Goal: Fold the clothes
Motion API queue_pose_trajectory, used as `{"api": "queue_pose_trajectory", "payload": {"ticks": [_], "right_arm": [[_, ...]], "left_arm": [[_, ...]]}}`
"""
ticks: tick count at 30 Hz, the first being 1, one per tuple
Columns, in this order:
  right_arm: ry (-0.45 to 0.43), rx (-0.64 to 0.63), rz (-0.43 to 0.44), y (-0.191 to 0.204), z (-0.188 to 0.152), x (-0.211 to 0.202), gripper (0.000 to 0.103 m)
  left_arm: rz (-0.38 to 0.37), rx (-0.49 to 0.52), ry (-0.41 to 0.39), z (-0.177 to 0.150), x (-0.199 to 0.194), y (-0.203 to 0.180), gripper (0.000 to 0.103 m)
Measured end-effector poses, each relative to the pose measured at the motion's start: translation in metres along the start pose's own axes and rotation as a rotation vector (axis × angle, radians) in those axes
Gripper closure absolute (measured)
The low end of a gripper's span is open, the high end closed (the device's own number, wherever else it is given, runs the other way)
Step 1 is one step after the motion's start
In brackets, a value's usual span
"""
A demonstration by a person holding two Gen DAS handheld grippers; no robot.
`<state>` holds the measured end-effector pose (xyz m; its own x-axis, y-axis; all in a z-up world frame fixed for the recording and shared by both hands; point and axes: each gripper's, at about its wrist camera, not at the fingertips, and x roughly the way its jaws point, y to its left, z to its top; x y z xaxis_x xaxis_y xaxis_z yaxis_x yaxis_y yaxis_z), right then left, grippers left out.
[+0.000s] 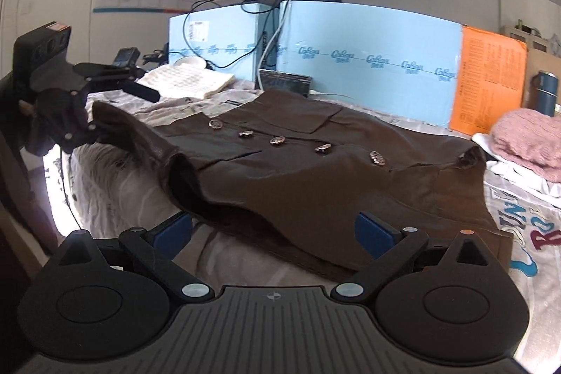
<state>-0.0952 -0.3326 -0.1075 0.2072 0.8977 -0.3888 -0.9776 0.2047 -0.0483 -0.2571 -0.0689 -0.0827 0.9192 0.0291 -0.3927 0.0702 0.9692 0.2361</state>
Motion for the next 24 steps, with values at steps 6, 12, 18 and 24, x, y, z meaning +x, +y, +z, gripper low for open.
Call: {"api": "queue_pose_trajectory", "payload": {"ticks": [6, 12, 18, 24], "right_arm": [[0.041, -0.078, 0.058, 0.013, 0.014, 0.039, 0.003], [-0.005, -0.142, 0.154, 0.034, 0.033, 0.074, 0.003], [-0.075, -0.051, 0.155, 0.027, 0.045, 0.083, 0.004], [-0.101, 0.004, 0.142, 0.019, 0.048, 0.074, 0.004]], "left_arm": [[-0.007, 0.001, 0.015, -0.004, 0.003, 0.001, 0.002], [-0.039, 0.022, 0.034, -0.013, 0.001, 0.002, 0.002], [-0.028, 0.091, 0.079, -0.026, -0.006, 0.0, 0.002], [0.007, 0.024, 0.013, -0.029, 0.0, 0.02, 0.049]]}}
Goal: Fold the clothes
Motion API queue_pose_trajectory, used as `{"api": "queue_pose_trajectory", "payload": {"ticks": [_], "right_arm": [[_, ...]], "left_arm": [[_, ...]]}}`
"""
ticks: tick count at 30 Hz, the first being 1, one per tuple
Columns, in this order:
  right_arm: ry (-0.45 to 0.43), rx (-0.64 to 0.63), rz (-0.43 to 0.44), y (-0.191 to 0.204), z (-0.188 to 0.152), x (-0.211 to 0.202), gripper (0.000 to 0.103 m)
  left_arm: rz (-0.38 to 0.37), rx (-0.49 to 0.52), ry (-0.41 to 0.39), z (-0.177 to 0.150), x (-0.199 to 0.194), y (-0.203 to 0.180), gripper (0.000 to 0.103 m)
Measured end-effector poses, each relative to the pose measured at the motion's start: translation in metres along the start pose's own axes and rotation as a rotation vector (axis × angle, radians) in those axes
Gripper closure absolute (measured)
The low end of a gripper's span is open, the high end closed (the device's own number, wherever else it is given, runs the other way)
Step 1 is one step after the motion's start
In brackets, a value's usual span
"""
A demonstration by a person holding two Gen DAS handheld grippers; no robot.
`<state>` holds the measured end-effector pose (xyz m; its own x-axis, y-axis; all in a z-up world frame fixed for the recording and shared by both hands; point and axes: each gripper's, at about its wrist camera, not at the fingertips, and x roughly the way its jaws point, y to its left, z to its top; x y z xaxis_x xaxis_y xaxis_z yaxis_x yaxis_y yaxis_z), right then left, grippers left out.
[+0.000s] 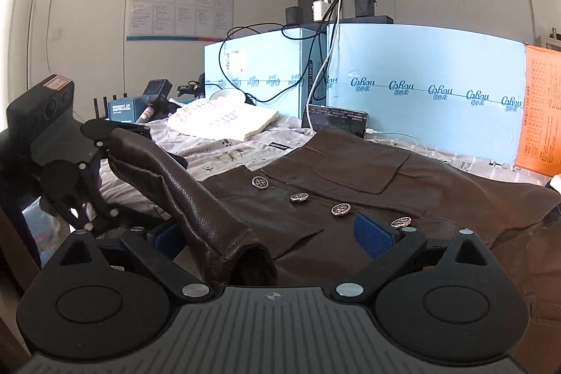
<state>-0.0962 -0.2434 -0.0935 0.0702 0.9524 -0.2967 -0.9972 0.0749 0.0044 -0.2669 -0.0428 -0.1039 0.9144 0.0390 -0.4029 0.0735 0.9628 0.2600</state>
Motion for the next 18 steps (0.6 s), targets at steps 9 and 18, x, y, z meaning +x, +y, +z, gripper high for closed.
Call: {"api": "queue_pose_trajectory", "payload": {"ticks": [9, 18], "right_arm": [[0.181, -0.083, -0.167, -0.008, -0.019, -0.016, 0.004], [0.286, -0.137, -0.578, -0.061, -0.036, -0.065, 0.039]], "left_arm": [[-0.065, -0.25, -0.201, 0.005, 0.001, 0.037, 0.085], [-0.044, -0.423, -0.276, -0.002, 0.01, 0.053, 0.089]]}}
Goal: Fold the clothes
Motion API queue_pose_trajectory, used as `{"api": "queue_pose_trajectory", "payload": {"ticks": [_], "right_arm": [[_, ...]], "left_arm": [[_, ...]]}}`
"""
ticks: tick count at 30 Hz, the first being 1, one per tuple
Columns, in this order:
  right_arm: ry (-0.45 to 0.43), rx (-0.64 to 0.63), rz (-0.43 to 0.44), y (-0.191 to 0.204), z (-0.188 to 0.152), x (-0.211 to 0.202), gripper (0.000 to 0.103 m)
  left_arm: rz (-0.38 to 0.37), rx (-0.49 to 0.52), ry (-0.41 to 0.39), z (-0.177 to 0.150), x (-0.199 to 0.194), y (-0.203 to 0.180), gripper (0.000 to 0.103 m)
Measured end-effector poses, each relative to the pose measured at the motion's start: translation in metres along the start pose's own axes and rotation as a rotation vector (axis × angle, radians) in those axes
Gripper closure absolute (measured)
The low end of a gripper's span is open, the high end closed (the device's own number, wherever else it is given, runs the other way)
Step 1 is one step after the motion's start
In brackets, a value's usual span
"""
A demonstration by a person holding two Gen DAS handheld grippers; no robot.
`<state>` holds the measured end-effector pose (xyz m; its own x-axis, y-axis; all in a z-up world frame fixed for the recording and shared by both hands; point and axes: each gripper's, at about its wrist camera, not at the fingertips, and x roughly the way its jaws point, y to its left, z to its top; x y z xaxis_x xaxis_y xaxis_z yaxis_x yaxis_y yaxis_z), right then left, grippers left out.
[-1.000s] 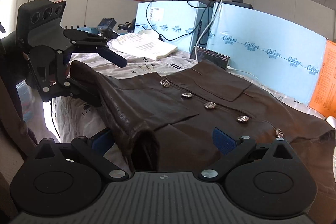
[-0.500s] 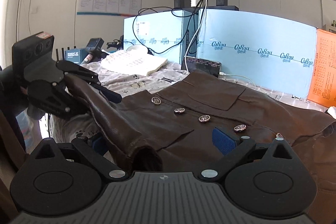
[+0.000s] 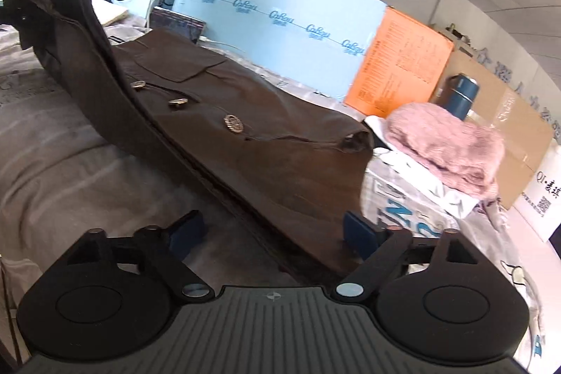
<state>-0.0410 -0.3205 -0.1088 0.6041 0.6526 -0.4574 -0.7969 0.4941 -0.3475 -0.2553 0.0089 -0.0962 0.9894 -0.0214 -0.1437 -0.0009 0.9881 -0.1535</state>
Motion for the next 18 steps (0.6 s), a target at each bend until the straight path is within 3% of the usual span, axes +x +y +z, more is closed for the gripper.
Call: {"api": "queue_pose_trajectory", "payload": {"ticks": [1, 2, 3, 8, 14, 18], "right_arm": [[-0.006, -0.012, -0.006, -0.003, -0.003, -0.003, 0.067], [-0.009, -0.02, 0.01, -0.005, -0.006, -0.005, 0.085], [-0.003, -0.005, 0.046, -0.008, -0.008, -0.005, 0.09], [-0.028, 0.07, 0.105, -0.015, -0.015, -0.02, 0.098], [-0.051, 0.057, 0.112, -0.012, -0.008, -0.056, 0.099], [-0.111, 0.042, 0.106, -0.021, 0.003, -0.076, 0.099]], "left_arm": [[-0.003, -0.003, -0.002, 0.0, -0.001, -0.001, 0.09], [-0.008, -0.002, -0.005, 0.0, -0.002, -0.003, 0.091], [-0.014, 0.001, -0.006, 0.0, -0.004, -0.005, 0.092], [-0.046, -0.006, -0.011, 0.0, -0.021, -0.015, 0.094], [-0.114, -0.045, -0.043, 0.002, -0.046, -0.027, 0.094], [-0.115, -0.057, -0.092, 0.018, -0.041, -0.02, 0.094]]}}
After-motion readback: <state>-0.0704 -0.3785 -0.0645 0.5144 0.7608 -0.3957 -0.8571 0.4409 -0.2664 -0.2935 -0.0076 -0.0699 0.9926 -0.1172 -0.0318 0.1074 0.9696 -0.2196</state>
